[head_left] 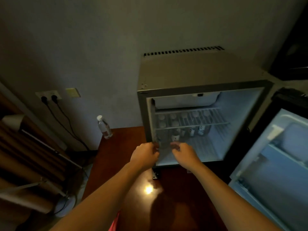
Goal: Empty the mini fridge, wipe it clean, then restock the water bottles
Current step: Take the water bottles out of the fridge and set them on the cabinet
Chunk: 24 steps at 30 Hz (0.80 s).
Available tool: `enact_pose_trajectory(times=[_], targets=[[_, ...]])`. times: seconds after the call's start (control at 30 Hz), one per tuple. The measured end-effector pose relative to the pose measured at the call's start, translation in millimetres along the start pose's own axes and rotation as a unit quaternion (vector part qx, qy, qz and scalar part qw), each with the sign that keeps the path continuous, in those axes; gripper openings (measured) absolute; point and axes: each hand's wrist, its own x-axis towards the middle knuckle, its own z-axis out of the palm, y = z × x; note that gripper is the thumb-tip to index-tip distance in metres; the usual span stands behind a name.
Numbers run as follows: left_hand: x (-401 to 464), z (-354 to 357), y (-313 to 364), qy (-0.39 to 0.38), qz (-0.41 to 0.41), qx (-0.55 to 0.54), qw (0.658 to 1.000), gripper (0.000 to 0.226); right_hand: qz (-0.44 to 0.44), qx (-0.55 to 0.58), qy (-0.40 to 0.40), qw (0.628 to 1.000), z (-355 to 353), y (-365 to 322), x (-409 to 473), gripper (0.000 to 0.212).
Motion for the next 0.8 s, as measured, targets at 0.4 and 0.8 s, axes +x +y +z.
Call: enact_pose_trajectory(times=[0.4, 0.8], targets=[[67.7, 28.7, 35.8, -0.057, 0.046, 0.072, 0.995, 0.032, 0.023, -0.081, -0.015, 0.996, -27.8, 32.9, 63.0, 0.060], [86.0, 46.6, 31.0, -0.064, 0.071, 0.076, 0.993, 0.037, -0.048, -0.075, 0.051, 0.995, 0.1, 38.1, 119.3, 0.067]])
